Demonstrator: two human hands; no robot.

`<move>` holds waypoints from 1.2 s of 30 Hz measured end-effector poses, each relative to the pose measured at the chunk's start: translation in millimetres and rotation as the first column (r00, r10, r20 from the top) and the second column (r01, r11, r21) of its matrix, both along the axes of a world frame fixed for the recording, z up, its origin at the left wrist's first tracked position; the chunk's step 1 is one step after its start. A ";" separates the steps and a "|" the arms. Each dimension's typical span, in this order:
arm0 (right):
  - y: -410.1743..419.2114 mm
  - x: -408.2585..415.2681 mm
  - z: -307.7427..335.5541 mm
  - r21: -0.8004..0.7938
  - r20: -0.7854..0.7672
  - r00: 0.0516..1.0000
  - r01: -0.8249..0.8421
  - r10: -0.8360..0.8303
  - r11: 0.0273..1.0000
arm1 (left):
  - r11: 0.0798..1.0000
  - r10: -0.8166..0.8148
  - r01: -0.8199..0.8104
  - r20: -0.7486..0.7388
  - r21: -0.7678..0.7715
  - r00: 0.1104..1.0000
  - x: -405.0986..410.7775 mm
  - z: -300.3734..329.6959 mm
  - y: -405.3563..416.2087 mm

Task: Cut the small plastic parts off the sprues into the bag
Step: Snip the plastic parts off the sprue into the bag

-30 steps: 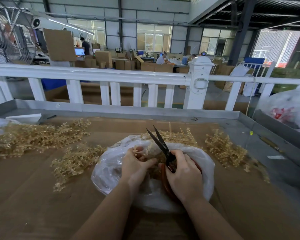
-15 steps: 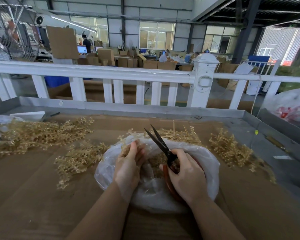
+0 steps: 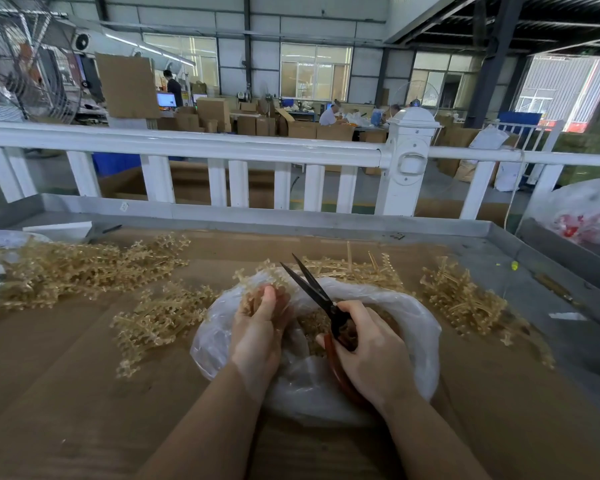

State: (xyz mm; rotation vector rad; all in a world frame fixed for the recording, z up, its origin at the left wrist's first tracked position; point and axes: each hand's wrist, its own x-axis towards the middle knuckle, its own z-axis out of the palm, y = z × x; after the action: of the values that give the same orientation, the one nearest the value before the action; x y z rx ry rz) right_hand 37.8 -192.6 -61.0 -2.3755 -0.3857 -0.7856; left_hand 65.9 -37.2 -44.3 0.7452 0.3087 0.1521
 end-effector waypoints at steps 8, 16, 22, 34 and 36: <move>-0.1 1.2 0.6 -0.057 -0.056 0.998 0.005 -0.008 0.998 | 0.996 -0.063 0.066 0.050 -0.063 0.997 -1.2 -3.0 2.7; -0.8 0.9 1.6 -0.068 -0.075 0.997 0.000 -0.005 0.998 | 0.996 -0.054 0.051 0.037 0.077 0.998 -7.0 4.5 -4.2; -0.8 1.3 1.2 -0.033 -0.067 0.998 0.003 -0.006 0.999 | 1.000 -0.004 0.005 -0.039 0.028 0.999 -4.4 6.9 -4.4; 0.1 -0.7 2.5 -0.077 -0.091 0.996 -0.022 0.015 0.997 | 0.995 -0.066 0.070 0.055 -0.068 0.996 -1.1 -1.9 0.9; 0.1 -0.6 2.6 -0.072 -0.089 0.996 -0.021 0.015 0.997 | 0.997 -0.060 0.061 0.036 -0.053 0.998 -1.0 -1.1 0.4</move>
State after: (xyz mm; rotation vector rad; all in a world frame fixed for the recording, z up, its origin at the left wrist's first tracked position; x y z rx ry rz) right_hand 37.1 -192.5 -58.4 -2.4617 -0.4047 -0.6653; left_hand 64.9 -36.8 -45.4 0.6965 0.2565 0.0988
